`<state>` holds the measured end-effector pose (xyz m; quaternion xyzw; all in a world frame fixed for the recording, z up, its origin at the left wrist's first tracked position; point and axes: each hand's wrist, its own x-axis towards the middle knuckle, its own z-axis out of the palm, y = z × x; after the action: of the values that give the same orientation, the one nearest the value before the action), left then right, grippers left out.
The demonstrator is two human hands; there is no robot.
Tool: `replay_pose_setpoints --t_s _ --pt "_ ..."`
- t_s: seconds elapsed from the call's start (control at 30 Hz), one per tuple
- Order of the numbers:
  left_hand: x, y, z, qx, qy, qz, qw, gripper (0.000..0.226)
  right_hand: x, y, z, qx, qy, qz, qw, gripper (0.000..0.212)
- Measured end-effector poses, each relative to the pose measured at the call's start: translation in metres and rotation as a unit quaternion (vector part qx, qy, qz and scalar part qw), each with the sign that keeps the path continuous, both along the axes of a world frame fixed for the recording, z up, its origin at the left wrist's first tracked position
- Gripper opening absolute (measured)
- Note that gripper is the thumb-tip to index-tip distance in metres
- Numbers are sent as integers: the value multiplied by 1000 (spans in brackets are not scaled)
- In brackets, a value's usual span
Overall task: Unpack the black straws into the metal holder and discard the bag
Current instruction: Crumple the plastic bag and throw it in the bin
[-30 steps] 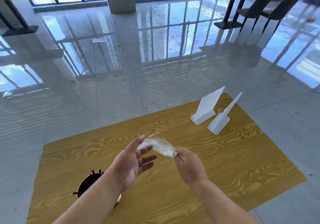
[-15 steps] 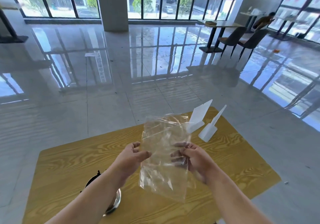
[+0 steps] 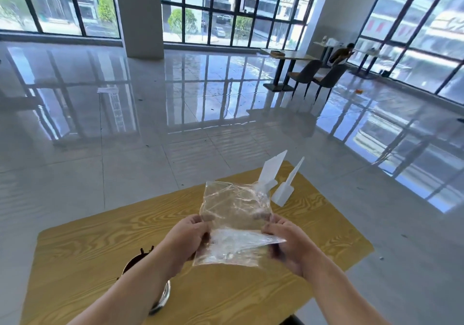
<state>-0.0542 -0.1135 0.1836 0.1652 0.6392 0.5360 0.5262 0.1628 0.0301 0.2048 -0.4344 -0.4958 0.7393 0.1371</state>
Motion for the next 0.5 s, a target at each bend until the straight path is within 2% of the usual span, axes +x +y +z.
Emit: replay_pose_setpoints --t_s 0.1,0.23,0.43,0.5 --pt "6 3 -1 -3 -53 14 998 37 9 -9 8 -41 56 -51 996 36" --pt "17 10 -2 -2 -101 26 995 22 23 -16 10 -73 87 -109 988 35" --pt "44 27 1 4 -123 0 992 17 51 -15 9 -11 32 -150 988 38" --pt "52 34 6 1 -144 -20 989 33 62 -12 11 27 8 -141 990 40"
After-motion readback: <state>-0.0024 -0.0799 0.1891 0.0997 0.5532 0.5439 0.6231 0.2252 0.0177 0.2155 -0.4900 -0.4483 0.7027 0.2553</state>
